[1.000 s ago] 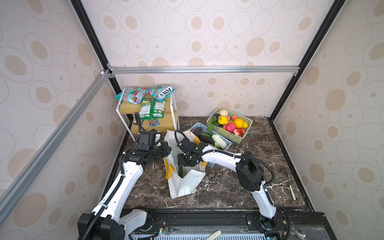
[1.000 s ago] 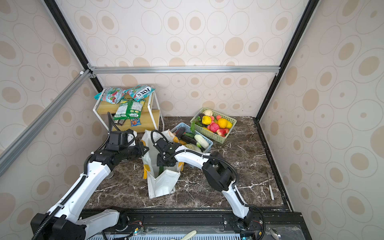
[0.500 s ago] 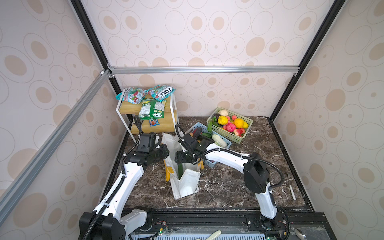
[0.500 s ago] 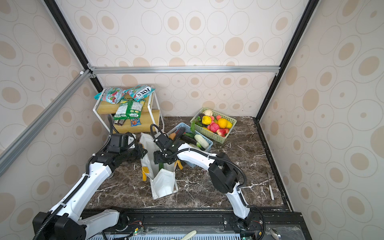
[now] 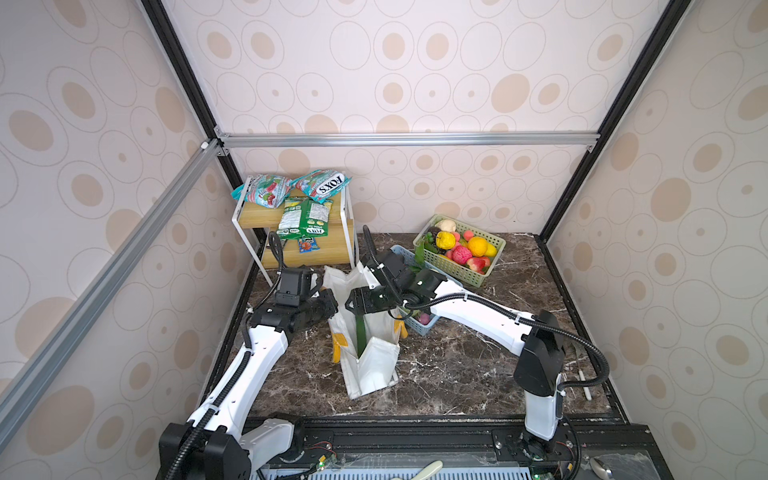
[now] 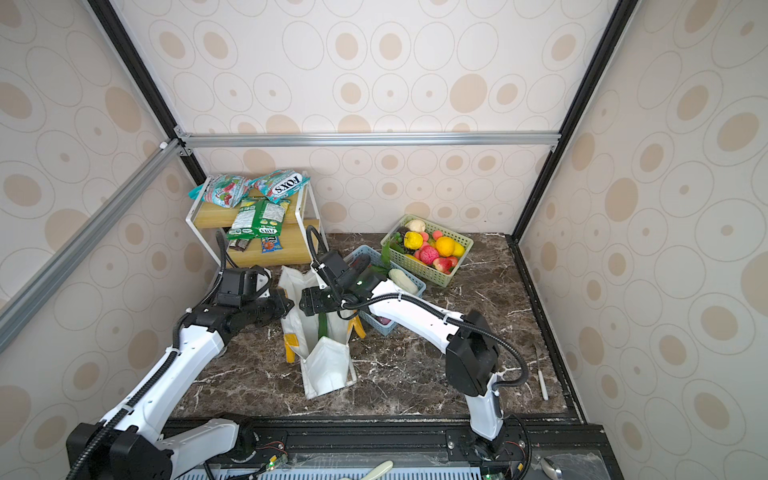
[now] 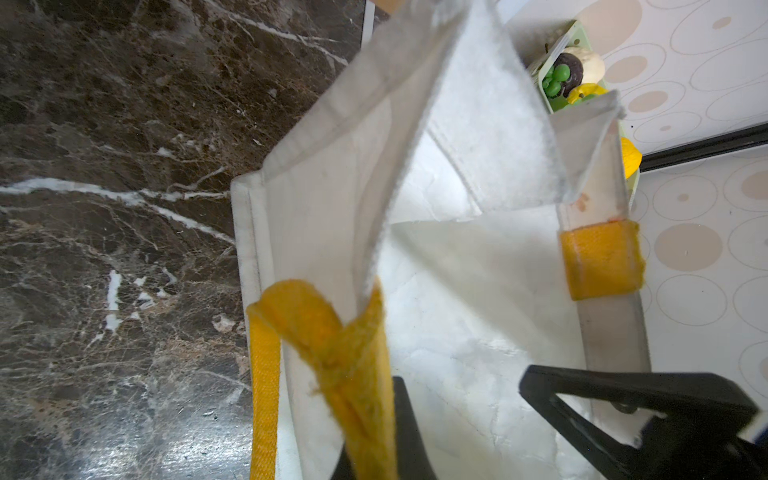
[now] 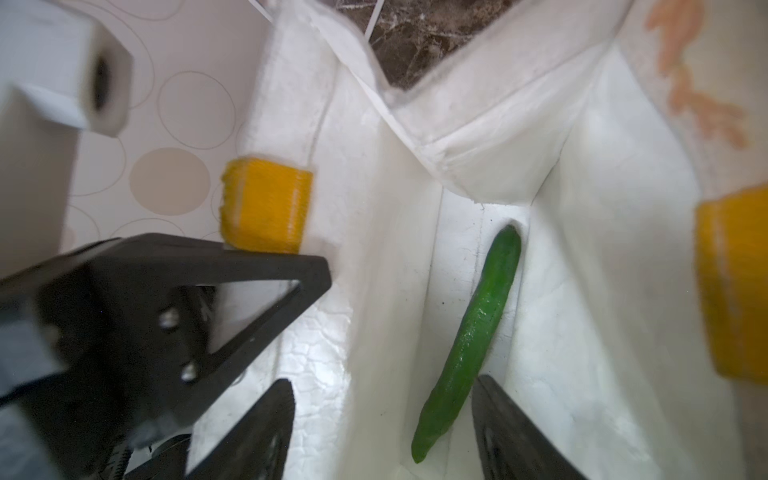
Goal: Place the food into the grocery bag and tie it
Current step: 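Raise the right gripper out of the bag and move it back to the blue basket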
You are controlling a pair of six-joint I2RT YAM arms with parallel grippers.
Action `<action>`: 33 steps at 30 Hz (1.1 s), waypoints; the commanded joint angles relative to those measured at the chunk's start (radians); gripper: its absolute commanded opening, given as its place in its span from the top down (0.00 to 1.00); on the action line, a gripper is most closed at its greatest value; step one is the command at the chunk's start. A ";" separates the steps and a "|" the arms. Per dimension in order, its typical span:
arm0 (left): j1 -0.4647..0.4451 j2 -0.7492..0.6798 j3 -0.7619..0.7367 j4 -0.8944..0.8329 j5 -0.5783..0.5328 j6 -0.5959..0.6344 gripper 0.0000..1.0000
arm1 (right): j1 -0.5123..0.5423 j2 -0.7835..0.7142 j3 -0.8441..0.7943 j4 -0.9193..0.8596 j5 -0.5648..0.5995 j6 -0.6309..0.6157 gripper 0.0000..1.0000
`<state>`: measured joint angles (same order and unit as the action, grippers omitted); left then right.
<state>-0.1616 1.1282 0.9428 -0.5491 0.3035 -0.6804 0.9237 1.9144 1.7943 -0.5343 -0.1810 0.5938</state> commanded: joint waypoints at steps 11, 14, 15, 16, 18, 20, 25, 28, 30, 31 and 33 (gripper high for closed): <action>0.008 0.003 0.009 -0.042 -0.046 0.016 1.00 | -0.125 -0.201 -0.035 -0.021 0.055 0.040 0.29; 0.008 0.005 0.008 -0.043 -0.046 0.020 1.00 | -0.176 -0.230 -0.084 -0.025 0.073 0.043 0.29; 0.008 0.007 0.008 -0.041 -0.047 0.021 1.00 | -0.197 -0.238 -0.105 -0.023 0.077 0.047 0.29; 0.008 0.008 0.009 -0.039 -0.045 0.021 1.00 | -0.215 -0.244 -0.124 -0.021 0.077 0.048 0.29; 0.008 0.011 0.011 -0.040 -0.046 0.017 1.00 | -0.256 -0.255 -0.162 -0.021 0.082 0.047 0.29; 0.008 0.010 0.008 -0.040 -0.047 0.015 1.00 | -0.291 -0.260 -0.190 -0.029 0.094 0.038 0.30; 0.008 0.013 -0.001 -0.046 -0.055 0.011 1.00 | -0.369 -0.234 -0.222 -0.077 0.146 -0.025 0.30; 0.008 0.010 -0.008 -0.047 -0.050 0.007 1.00 | -0.403 -0.195 -0.208 -0.123 0.194 -0.083 0.30; 0.008 0.008 -0.008 -0.050 -0.047 0.004 1.00 | -0.428 -0.162 -0.197 -0.151 0.225 -0.122 0.30; 0.007 0.010 -0.004 -0.051 -0.046 0.002 1.00 | -0.437 -0.145 -0.188 -0.162 0.238 -0.140 0.31; 0.008 0.012 0.009 -0.058 -0.049 -0.005 1.00 | -0.450 -0.103 -0.159 -0.196 0.275 -0.185 0.32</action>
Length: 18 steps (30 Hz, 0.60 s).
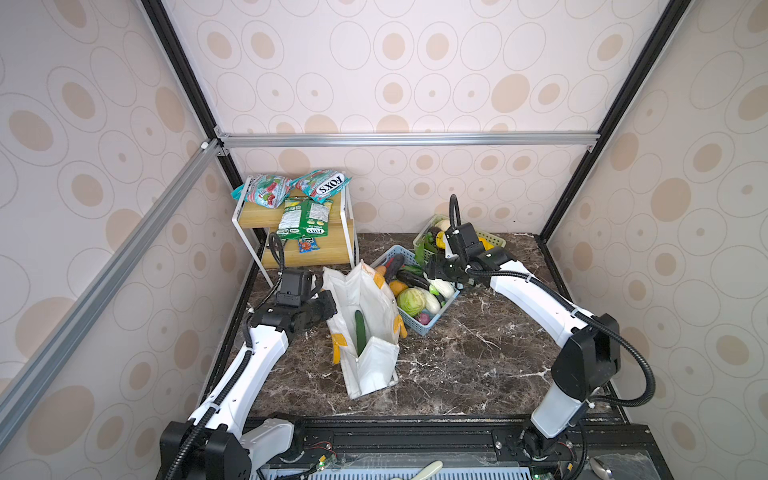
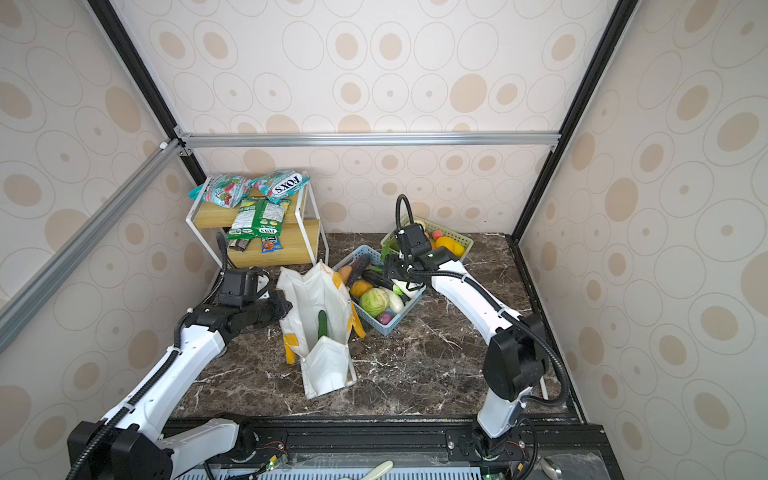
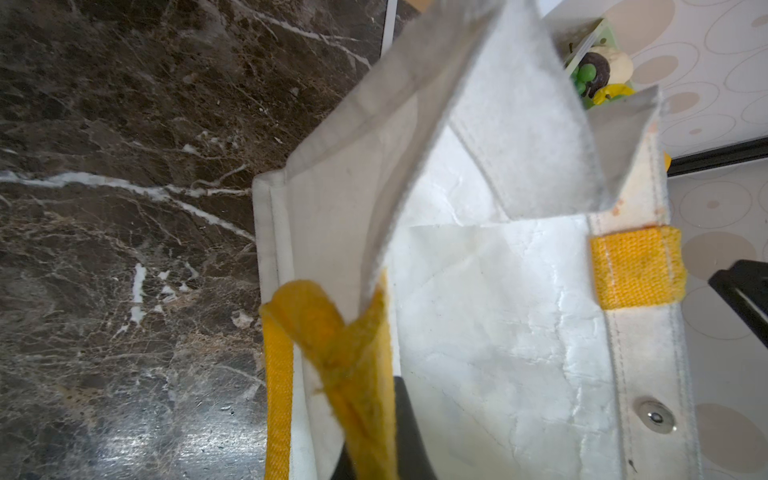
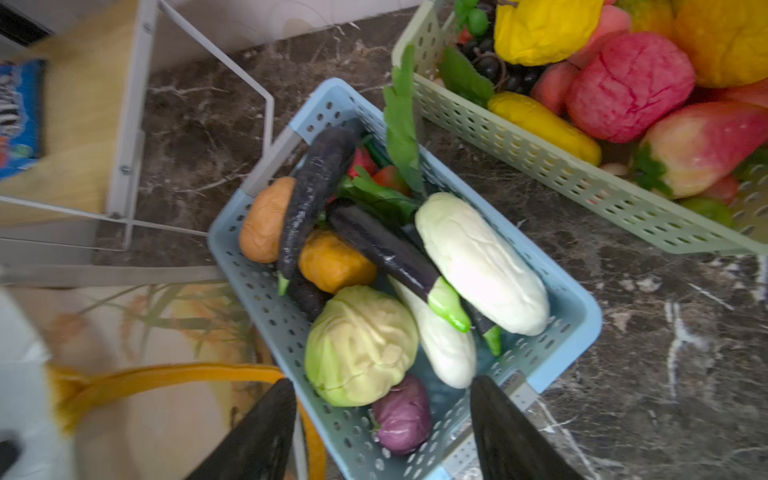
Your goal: Place the food into the grocery bag and tie it
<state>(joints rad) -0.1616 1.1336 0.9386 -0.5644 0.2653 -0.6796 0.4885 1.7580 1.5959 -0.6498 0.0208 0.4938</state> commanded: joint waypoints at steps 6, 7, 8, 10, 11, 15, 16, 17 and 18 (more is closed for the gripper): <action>0.008 0.005 0.003 -0.055 -0.017 -0.016 1.00 | -0.025 0.196 0.176 -0.181 0.161 -0.204 0.31; 0.008 0.006 -0.005 -0.055 -0.019 -0.018 1.00 | -0.026 0.215 0.195 -0.190 0.172 -0.218 0.31; 0.008 0.006 -0.010 -0.055 -0.021 -0.020 1.00 | -0.026 0.233 0.208 -0.190 0.179 -0.232 0.31; 0.008 0.007 -0.015 -0.054 -0.027 -0.020 1.00 | -0.029 0.263 0.232 -0.191 0.181 -0.253 0.31; 0.008 0.009 -0.014 -0.053 -0.031 -0.021 1.00 | -0.029 0.282 0.248 -0.196 0.180 -0.266 0.30; 0.008 0.015 -0.004 -0.052 -0.046 -0.027 1.00 | -0.030 0.345 0.299 -0.213 0.182 -0.280 0.29; 0.008 0.018 0.000 -0.050 -0.045 -0.030 1.00 | -0.030 0.356 0.308 -0.214 0.176 -0.279 0.29; 0.008 0.021 0.005 -0.051 -0.045 -0.032 1.00 | -0.030 0.368 0.317 -0.213 0.172 -0.278 0.29; 0.008 0.023 0.010 -0.052 -0.046 -0.032 1.00 | -0.030 0.377 0.327 -0.215 0.168 -0.276 0.29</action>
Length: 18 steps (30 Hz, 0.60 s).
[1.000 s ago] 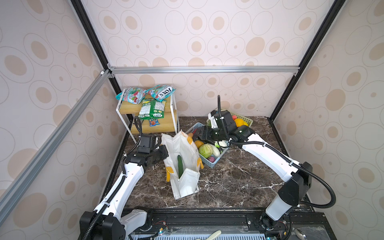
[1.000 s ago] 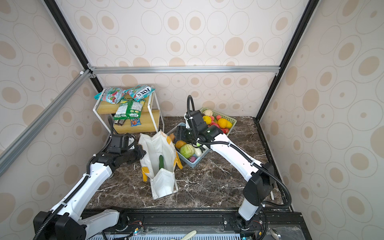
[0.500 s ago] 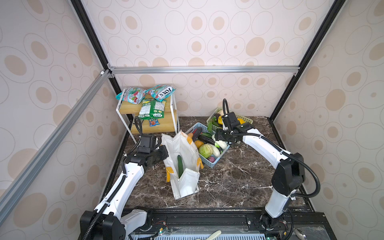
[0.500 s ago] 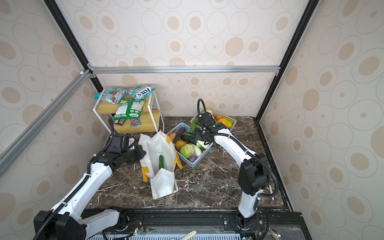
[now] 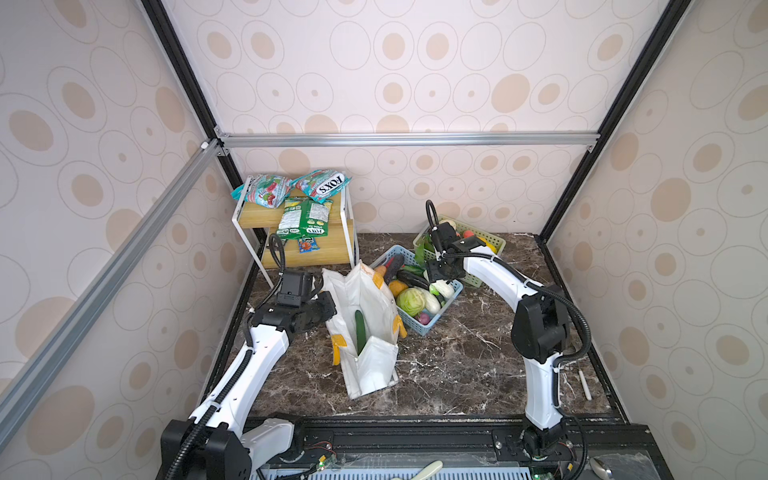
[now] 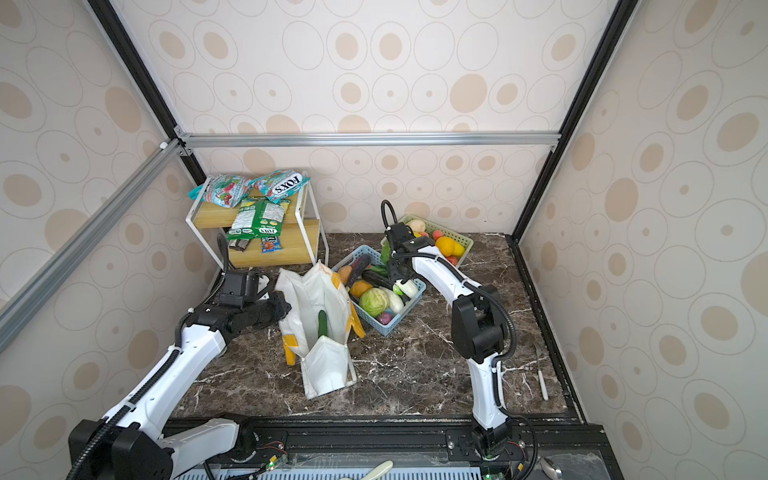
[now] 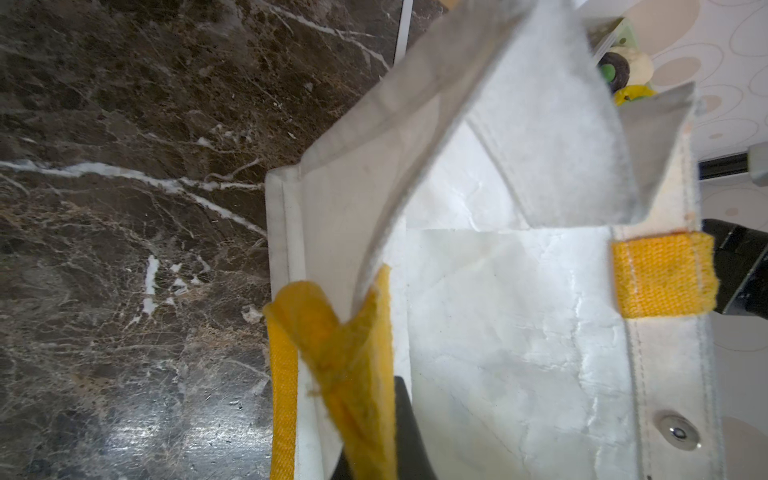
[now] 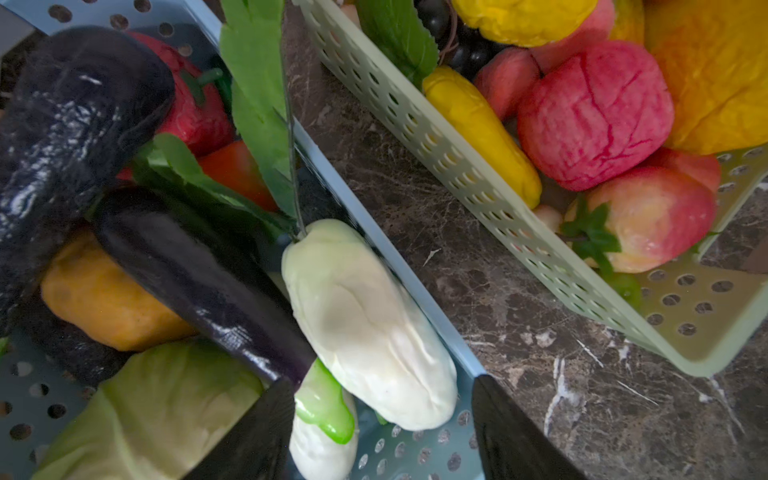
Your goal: Place the food into the grocery bag and tie it
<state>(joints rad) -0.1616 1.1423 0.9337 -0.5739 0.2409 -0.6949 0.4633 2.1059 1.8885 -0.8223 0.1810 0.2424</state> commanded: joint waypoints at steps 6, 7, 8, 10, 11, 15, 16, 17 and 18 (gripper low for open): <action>0.007 0.024 0.031 -0.050 -0.030 -0.012 1.00 | -0.004 0.067 0.065 -0.048 0.014 -0.025 0.29; 0.008 0.026 0.033 -0.048 -0.029 -0.011 1.00 | -0.004 0.073 0.069 -0.050 0.016 -0.024 0.29; 0.008 0.029 0.033 -0.048 -0.031 -0.011 1.00 | -0.004 0.079 0.070 -0.049 0.017 -0.022 0.29; 0.008 0.035 0.033 -0.039 -0.030 -0.012 1.00 | -0.003 0.093 0.076 -0.050 0.022 -0.022 0.29; 0.008 0.039 0.034 -0.034 -0.029 -0.011 1.00 | -0.003 0.100 0.080 -0.051 0.026 -0.021 0.29; 0.009 0.054 0.045 -0.025 -0.026 -0.012 1.00 | 0.002 0.128 0.093 -0.060 0.036 -0.027 0.27; 0.010 0.054 0.045 -0.022 -0.025 -0.012 1.00 | 0.005 0.136 0.098 -0.063 0.047 -0.028 0.27; 0.008 0.056 0.044 -0.021 -0.027 -0.012 1.00 | 0.008 0.142 0.100 -0.065 0.060 -0.031 0.27; 0.007 0.059 0.045 -0.022 -0.027 -0.011 1.00 | 0.009 0.148 0.101 -0.067 0.070 -0.034 0.27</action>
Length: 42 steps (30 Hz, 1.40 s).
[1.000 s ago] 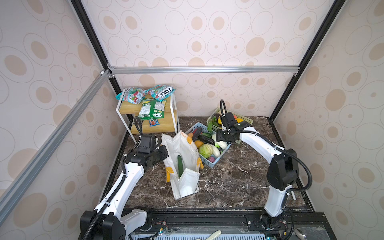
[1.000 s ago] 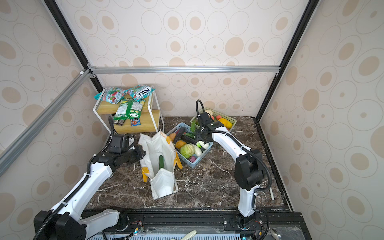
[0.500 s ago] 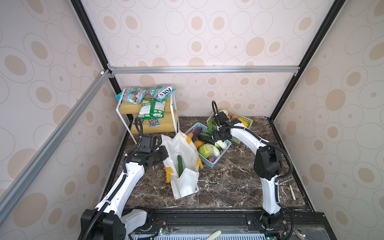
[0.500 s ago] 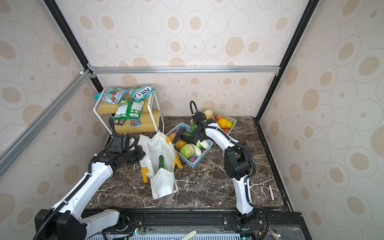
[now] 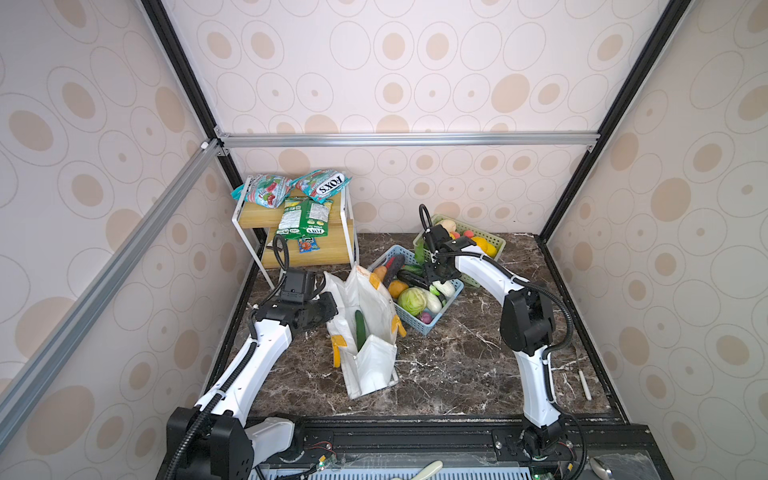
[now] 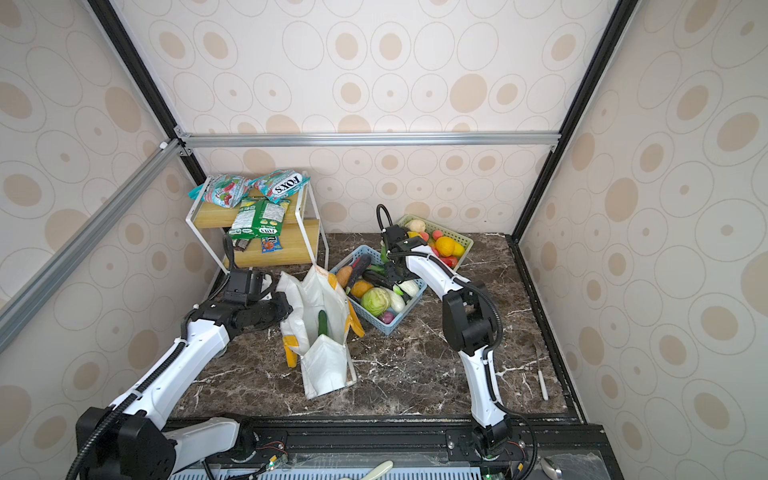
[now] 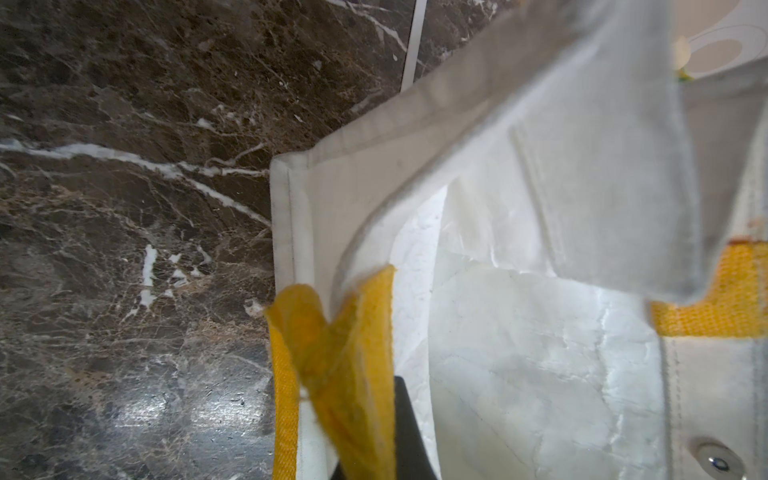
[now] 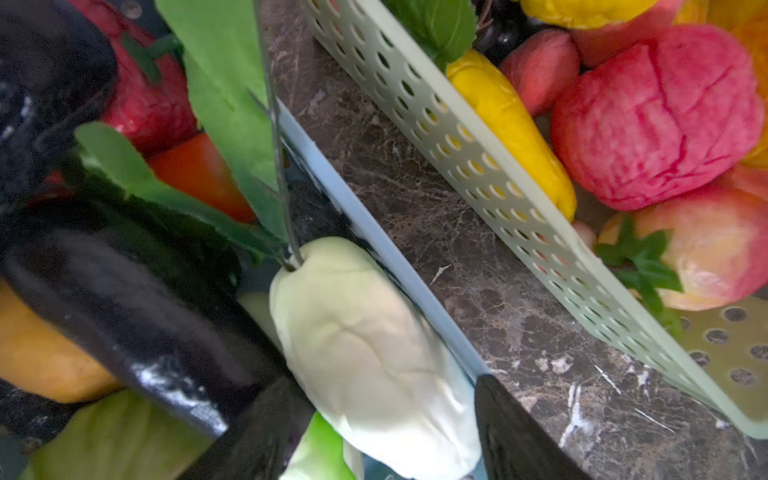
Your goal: Place the food into the grocery bag and tie it
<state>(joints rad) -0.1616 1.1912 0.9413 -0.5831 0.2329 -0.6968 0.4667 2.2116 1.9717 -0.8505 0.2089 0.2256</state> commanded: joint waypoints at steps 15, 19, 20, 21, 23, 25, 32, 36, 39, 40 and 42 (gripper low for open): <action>0.008 0.008 0.038 -0.009 -0.028 -0.006 1.00 | 0.025 0.044 -0.003 -0.043 0.100 -0.029 0.40; 0.008 -0.002 0.025 -0.003 -0.030 -0.005 1.00 | 0.027 0.008 -0.022 -0.028 0.089 -0.024 0.47; 0.008 -0.004 0.023 -0.003 -0.030 -0.006 1.00 | 0.026 0.001 -0.023 -0.027 0.088 -0.025 0.48; 0.008 -0.005 0.021 0.000 -0.031 -0.006 1.00 | 0.027 -0.007 -0.025 -0.027 0.085 -0.025 0.49; 0.007 -0.006 0.022 0.002 -0.033 -0.002 1.00 | 0.026 -0.018 -0.025 -0.027 0.081 -0.025 0.49; 0.008 -0.005 0.026 0.003 -0.035 0.002 1.00 | 0.026 -0.032 -0.026 -0.026 0.082 -0.025 0.50; 0.008 -0.009 0.031 0.012 -0.038 0.007 1.00 | 0.026 -0.083 -0.027 -0.027 0.076 -0.017 0.50; 0.009 -0.005 0.027 0.015 -0.028 0.009 1.00 | 0.026 -0.117 -0.033 -0.023 0.063 -0.005 0.51; 0.008 -0.008 0.027 0.017 -0.026 0.014 1.00 | 0.027 -0.145 -0.037 -0.018 0.051 0.006 0.51; 0.008 -0.008 0.027 0.019 -0.026 0.015 1.00 | 0.026 -0.154 -0.037 -0.017 0.046 0.009 0.51; 0.007 -0.010 0.025 0.020 -0.023 0.017 1.00 | 0.026 -0.167 -0.044 -0.012 0.044 0.009 0.50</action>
<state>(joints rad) -0.1616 1.1954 0.9535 -0.5789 0.2237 -0.6952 0.4881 2.0869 1.9461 -0.8570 0.2630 0.2195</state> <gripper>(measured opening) 0.050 0.494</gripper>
